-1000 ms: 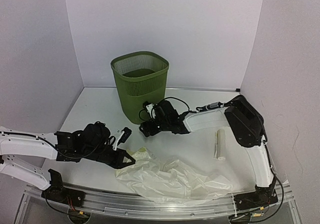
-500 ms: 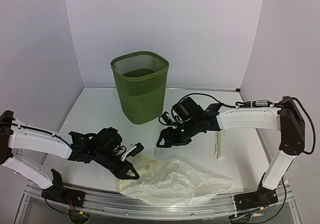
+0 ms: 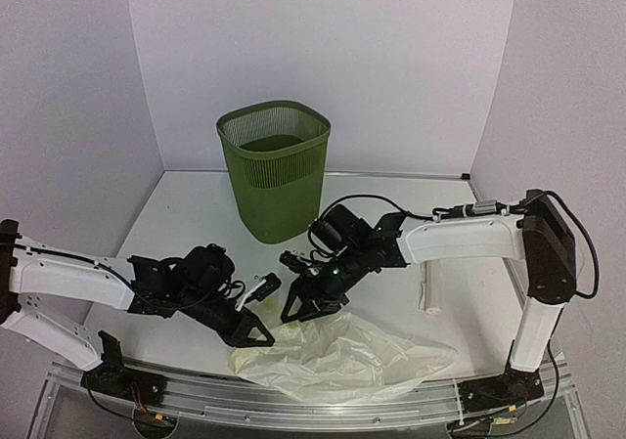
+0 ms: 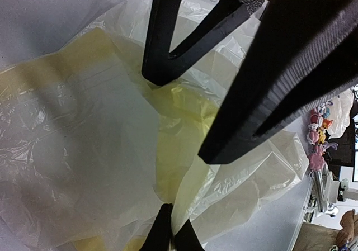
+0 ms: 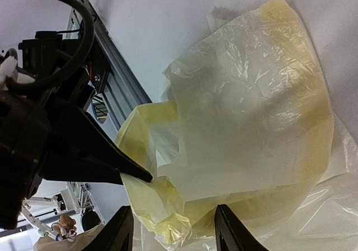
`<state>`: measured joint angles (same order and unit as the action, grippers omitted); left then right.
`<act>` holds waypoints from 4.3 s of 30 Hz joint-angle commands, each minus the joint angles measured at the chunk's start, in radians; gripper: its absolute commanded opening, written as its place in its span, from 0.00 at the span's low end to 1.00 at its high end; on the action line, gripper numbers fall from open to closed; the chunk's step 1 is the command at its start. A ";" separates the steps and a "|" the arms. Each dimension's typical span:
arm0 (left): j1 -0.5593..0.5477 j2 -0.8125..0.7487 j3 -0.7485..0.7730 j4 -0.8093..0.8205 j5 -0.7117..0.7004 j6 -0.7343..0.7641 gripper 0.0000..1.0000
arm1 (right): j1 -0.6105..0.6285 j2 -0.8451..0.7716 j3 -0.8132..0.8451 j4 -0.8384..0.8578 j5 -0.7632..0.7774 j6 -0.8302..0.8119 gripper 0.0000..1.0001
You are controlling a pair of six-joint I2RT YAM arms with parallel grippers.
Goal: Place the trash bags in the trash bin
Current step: Move the trash bin to the center of the board, then unfold the trash bag at the center of the board.
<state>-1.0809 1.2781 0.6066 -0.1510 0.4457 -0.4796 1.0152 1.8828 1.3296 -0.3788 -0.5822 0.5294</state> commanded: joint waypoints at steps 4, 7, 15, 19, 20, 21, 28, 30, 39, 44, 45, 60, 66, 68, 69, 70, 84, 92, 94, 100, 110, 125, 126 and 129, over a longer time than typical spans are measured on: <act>-0.003 -0.015 -0.009 0.047 0.010 -0.007 0.00 | 0.015 -0.009 -0.009 -0.027 -0.011 0.004 0.25; -0.003 -0.010 -0.005 0.048 0.008 -0.008 0.00 | 0.015 -0.014 -0.013 -0.031 -0.018 -0.003 0.15; -0.003 -0.025 -0.003 0.047 0.007 -0.018 0.00 | 0.016 -0.067 -0.026 -0.038 0.110 -0.078 0.00; -0.003 -0.073 -0.010 0.084 0.041 -0.020 0.00 | 0.017 -0.146 -0.022 -0.030 0.296 -0.176 0.00; -0.003 -0.088 -0.011 0.101 0.048 -0.019 0.00 | 0.017 -0.164 -0.014 -0.024 0.346 -0.200 0.00; -0.002 -0.106 -0.011 0.116 0.049 -0.019 0.00 | 0.016 -0.176 -0.004 -0.015 0.399 -0.224 0.00; -0.003 -0.183 0.055 0.231 0.047 0.021 0.00 | 0.017 -0.290 0.046 0.245 0.510 -0.422 0.00; -0.002 -0.199 0.077 0.259 0.046 0.041 0.00 | 0.017 -0.316 0.048 0.358 0.475 -0.465 0.00; -0.002 -0.262 0.111 0.294 -0.024 0.076 0.34 | 0.016 -0.378 -0.008 0.512 0.325 -0.502 0.00; -0.002 -0.373 0.027 0.286 -0.147 -0.031 0.69 | 0.017 -0.485 -0.160 0.552 0.257 -0.493 0.00; -0.002 -0.407 0.007 0.297 -0.167 -0.047 0.75 | 0.017 -0.502 -0.182 0.561 0.214 -0.492 0.00; -0.002 -0.351 -0.001 0.565 -0.153 -0.146 0.77 | 0.017 -0.499 -0.206 0.635 0.016 -0.446 0.00; -0.002 -0.290 0.035 0.596 -0.124 -0.141 0.62 | 0.017 -0.475 -0.209 0.634 0.018 -0.424 0.00; -0.002 -0.296 0.032 0.601 -0.131 -0.141 0.58 | 0.017 -0.474 -0.213 0.633 0.020 -0.422 0.00; -0.003 -0.298 0.032 0.601 -0.134 -0.140 0.56 | 0.017 -0.473 -0.215 0.633 0.020 -0.422 0.00; -0.002 -0.298 0.032 0.602 -0.134 -0.141 0.55 | 0.016 -0.473 -0.216 0.633 0.022 -0.422 0.00; -0.002 -0.320 0.002 0.637 -0.046 -0.138 0.65 | 0.017 -0.462 -0.207 0.623 0.074 -0.425 0.00; -0.002 -0.283 0.040 0.583 -0.144 -0.160 0.49 | 0.018 -0.469 -0.207 0.624 0.040 -0.418 0.00; -0.002 -0.286 0.032 0.599 -0.152 -0.161 0.47 | 0.020 -0.465 -0.206 0.623 0.033 -0.414 0.00; -0.001 -0.274 0.025 0.641 -0.139 -0.166 0.39 | 0.022 -0.445 -0.191 0.620 0.007 -0.409 0.00; -0.001 -0.263 0.033 0.629 -0.064 -0.152 0.36 | 0.024 -0.464 -0.198 0.620 0.071 -0.423 0.00; -0.001 -0.295 -0.004 0.631 -0.125 -0.177 0.11 | 0.024 -0.472 -0.200 0.621 0.028 -0.408 0.00; -0.001 -0.295 -0.003 0.630 -0.122 -0.176 0.04 | 0.025 -0.471 -0.199 0.621 0.031 -0.406 0.00; -0.001 -0.293 -0.005 0.637 -0.102 -0.173 0.00 | 0.024 -0.470 -0.196 0.621 0.046 -0.403 0.00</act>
<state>-1.0828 1.0008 0.5999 0.4477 0.3363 -0.6565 1.0328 1.4364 1.0996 0.2184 -0.5318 0.1104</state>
